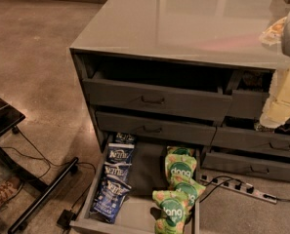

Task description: Pick blue chip bag from bottom drawer and place on counter

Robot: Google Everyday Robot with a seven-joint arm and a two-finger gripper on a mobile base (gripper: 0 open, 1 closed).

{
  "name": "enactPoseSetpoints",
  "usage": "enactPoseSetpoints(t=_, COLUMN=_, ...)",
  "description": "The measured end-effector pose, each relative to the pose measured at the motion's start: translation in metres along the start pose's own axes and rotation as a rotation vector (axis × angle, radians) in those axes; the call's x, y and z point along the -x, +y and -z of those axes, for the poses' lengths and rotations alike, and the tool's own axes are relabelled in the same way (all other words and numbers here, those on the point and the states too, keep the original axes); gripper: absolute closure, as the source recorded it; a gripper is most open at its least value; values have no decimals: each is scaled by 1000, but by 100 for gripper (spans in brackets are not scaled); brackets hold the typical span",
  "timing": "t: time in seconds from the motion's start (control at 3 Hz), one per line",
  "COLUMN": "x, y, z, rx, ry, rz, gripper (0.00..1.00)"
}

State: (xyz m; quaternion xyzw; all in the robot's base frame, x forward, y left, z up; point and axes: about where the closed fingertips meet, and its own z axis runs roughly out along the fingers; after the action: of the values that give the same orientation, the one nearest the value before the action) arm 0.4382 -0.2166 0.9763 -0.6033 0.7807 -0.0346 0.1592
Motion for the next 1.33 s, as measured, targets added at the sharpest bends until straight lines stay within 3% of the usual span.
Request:
enactPoseSetpoints(t=0.33, x=0, y=0, z=0, rx=0, ry=0, rz=0, gripper=0)
enactPoseSetpoints(t=0.67, x=9, y=11, z=-29, rx=32, ry=-43, rz=-13, gripper=0)
enactPoseSetpoints(t=1.0, x=34, y=39, z=-103, rx=107, ry=-149, rz=-47, gripper=0)
enactPoseSetpoints(t=1.33, x=34, y=39, z=-103, rx=107, ry=-149, rz=-47, gripper=0)
